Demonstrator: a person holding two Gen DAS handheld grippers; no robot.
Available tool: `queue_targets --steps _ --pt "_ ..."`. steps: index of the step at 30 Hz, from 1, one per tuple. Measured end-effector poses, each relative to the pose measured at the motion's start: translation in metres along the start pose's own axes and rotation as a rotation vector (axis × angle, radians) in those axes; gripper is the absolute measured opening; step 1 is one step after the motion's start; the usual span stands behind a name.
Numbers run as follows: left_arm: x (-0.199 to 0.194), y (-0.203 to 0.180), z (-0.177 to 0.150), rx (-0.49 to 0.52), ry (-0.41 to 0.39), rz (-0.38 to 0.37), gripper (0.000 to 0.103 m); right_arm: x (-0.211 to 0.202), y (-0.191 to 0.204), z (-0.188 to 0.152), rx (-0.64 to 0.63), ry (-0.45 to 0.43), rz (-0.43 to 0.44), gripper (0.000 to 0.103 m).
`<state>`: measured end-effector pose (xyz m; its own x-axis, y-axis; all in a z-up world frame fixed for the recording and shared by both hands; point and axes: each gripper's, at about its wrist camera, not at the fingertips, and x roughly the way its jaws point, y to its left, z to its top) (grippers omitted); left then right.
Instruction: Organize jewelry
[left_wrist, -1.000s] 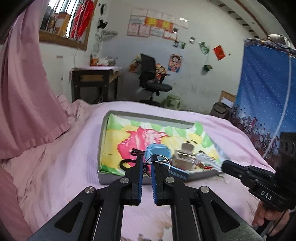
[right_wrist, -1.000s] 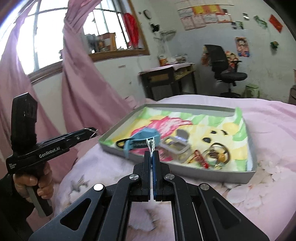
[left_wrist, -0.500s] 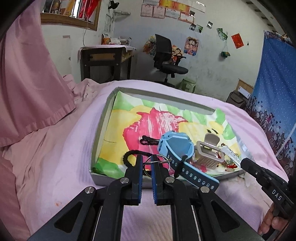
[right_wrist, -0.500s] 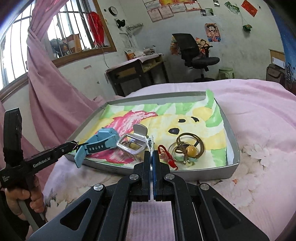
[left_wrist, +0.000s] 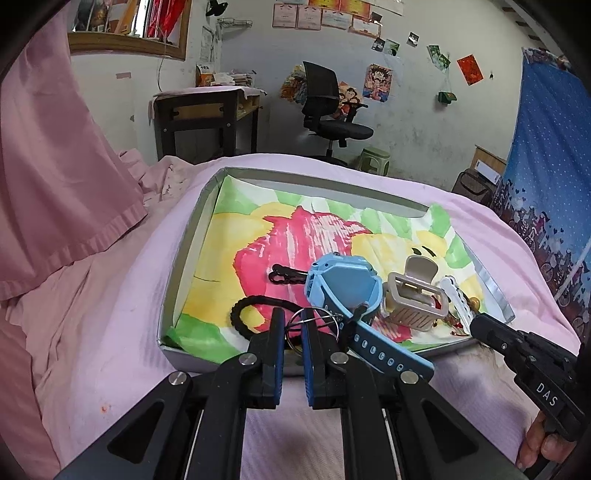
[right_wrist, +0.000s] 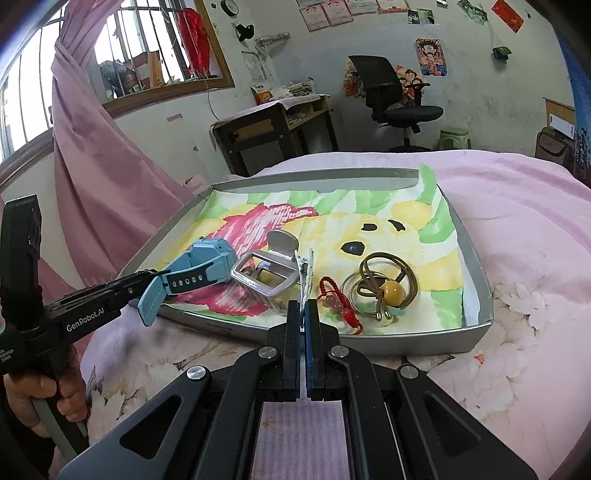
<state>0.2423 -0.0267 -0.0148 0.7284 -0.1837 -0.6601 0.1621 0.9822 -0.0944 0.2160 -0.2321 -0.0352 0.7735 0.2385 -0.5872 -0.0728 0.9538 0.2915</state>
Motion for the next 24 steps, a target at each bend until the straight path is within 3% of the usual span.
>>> queue_targets --steps 3,5,7,12,14,22,24 --pt "-0.005 0.0 -0.002 0.002 -0.009 -0.02 0.018 -0.001 0.002 -0.001 -0.012 0.0 -0.002 0.003" --pt "-0.011 -0.002 -0.003 0.013 -0.034 -0.012 0.044 -0.003 0.004 -0.001 -0.022 -0.002 -0.007 0.004" --pt "-0.015 -0.003 -0.005 0.019 -0.056 -0.003 0.057 -0.004 0.007 -0.001 -0.035 -0.005 -0.013 0.008" --pt "-0.026 0.0 -0.009 0.009 -0.083 -0.007 0.061 -0.015 0.009 -0.002 -0.046 -0.038 -0.038 0.024" --pt "-0.033 0.003 -0.012 0.0 -0.114 -0.003 0.073 -0.023 0.012 -0.002 -0.056 -0.068 -0.051 0.03" --pt "-0.056 0.007 -0.025 -0.02 -0.211 0.01 0.098 -0.056 0.014 -0.004 -0.041 -0.18 -0.068 0.061" --pt "-0.064 0.008 -0.03 -0.022 -0.241 0.007 0.102 -0.066 0.013 -0.007 -0.029 -0.207 -0.067 0.073"
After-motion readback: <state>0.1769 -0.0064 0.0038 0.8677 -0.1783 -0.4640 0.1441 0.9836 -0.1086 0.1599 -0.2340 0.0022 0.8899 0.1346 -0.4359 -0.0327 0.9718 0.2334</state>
